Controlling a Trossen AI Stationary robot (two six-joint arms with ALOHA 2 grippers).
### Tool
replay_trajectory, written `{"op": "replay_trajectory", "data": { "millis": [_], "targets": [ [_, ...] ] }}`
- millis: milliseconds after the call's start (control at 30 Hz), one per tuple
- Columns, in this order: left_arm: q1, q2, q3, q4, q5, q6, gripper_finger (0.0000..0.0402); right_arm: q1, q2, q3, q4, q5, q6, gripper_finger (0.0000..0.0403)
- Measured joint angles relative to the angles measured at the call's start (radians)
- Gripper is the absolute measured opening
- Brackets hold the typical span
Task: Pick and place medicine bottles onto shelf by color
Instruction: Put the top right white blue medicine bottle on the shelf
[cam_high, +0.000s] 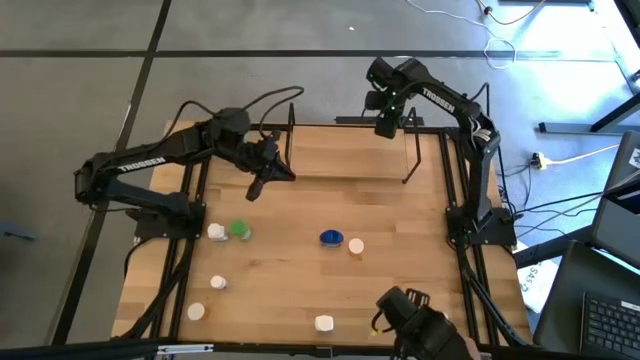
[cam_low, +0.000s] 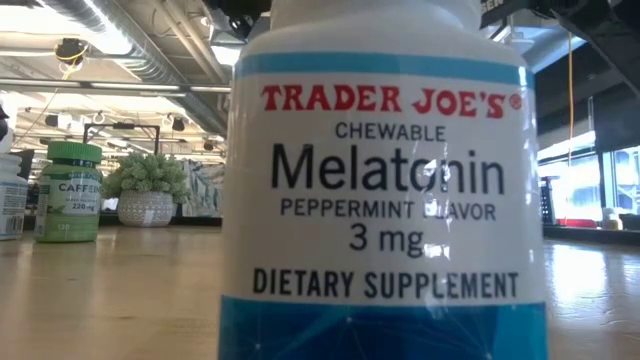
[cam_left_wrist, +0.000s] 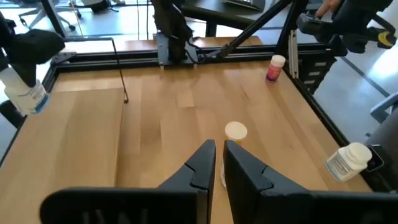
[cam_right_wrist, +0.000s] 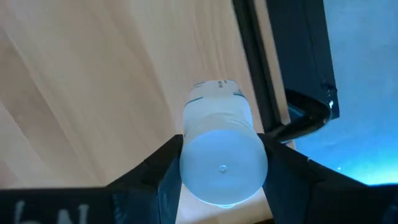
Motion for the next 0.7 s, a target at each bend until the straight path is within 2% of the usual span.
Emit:
{"op": "replay_trajectory", "data": {
  "millis": [200, 400, 467, 700],
  "targets": [
    [0.034, -0.001, 0.000, -0.001, -0.054, 0.037, 0.0027, -0.012, 0.000, -0.031, 0.011, 0.002, -0.071, 0.0180],
    [0.075, -0.001, 0.000, 0.004, -0.282, 0.021, 0.0028, -0.013, -0.001, -0.061, 0.026, 0.002, -0.120, 0.0181],
    [0.082, -0.001, 0.000, 0.008, -0.324, 0.020, 0.0028, -0.013, -0.001, -0.069, 0.031, 0.002, -0.124, 0.0181],
    [0.091, -0.002, 0.000, 0.023, -0.334, 0.020, 0.0028, -0.013, -0.001, -0.123, 0.070, 0.060, -0.173, 0.0181]
  ]
}}
